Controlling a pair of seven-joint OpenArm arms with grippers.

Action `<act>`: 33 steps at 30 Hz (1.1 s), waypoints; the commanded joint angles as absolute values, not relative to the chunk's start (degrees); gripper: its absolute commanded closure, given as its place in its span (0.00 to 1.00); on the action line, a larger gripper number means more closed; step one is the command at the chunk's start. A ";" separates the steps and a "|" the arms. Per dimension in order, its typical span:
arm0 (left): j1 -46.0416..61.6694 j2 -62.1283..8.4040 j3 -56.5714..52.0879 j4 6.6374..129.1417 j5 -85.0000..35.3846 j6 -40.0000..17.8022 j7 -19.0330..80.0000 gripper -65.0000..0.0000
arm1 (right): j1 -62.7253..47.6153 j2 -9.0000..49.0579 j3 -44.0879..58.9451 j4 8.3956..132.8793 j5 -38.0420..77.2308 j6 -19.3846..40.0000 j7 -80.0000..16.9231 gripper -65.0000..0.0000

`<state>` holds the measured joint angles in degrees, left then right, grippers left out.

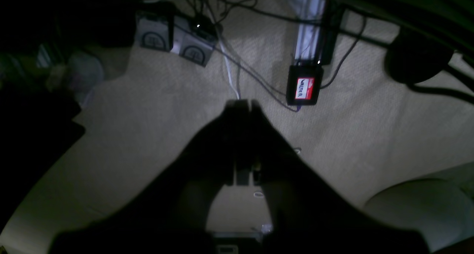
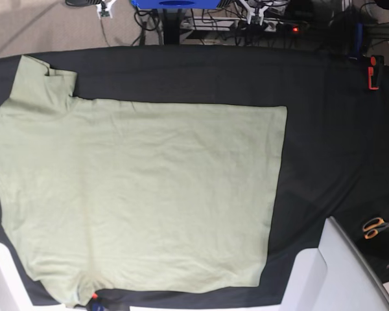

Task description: Fold the T-shirt properly

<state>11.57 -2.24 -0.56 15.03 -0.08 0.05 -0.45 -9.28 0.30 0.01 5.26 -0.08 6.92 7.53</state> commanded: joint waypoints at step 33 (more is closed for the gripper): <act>29.23 -5.05 -0.57 33.45 -0.04 0.40 -10.68 1.00 | -31.78 2.77 0.31 37.41 0.13 7.08 7.43 1.00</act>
